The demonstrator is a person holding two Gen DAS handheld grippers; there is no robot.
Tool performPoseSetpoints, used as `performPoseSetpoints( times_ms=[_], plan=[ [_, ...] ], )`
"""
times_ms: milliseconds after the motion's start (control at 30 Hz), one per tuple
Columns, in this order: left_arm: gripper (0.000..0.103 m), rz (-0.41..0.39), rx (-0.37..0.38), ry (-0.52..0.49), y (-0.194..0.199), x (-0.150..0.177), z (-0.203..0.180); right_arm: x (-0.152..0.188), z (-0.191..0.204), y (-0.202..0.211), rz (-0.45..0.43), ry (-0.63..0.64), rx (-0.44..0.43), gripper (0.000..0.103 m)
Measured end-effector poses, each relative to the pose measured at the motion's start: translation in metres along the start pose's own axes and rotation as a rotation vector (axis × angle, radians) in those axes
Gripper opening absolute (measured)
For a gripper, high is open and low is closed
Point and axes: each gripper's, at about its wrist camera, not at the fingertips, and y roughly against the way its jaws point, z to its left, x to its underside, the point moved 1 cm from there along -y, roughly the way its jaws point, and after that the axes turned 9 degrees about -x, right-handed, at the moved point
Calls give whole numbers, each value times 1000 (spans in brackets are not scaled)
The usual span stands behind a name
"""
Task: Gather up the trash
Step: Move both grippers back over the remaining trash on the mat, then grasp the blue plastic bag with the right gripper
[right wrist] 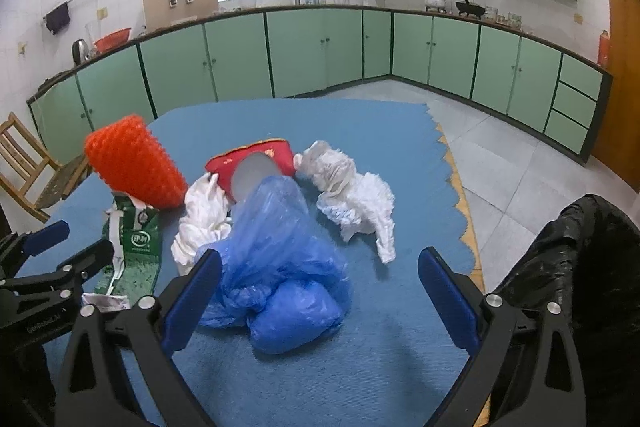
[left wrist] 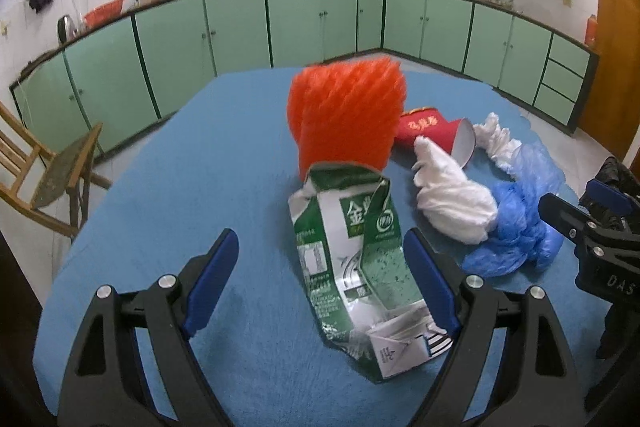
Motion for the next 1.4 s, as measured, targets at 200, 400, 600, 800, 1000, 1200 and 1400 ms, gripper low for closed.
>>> performPoseSetpoints(
  times_ms=[200,400,600,800,1000,1200,1400],
  plan=[
    [82,56,17,6,-14,6,1,1,2,-5,23,12,-5,96],
    [77,119,48,-3,-26,9,-6,1,2,-10,49,13,-15,93],
    [57,147,90,12,-28,10,-13,2,3,-17,85,21,-41,86],
    [36,103,81,3,-16,10,-20,6,6,-22,117,17,-119,61],
    [14,64,93,12,0,10,-24,7,7,-15,97,11,-150,43],
    [10,38,106,3,13,10,-32,4,8,-7,81,20,-152,35],
    [6,19,132,15,24,4,-29,-5,3,7,50,13,-162,12]
  ],
)
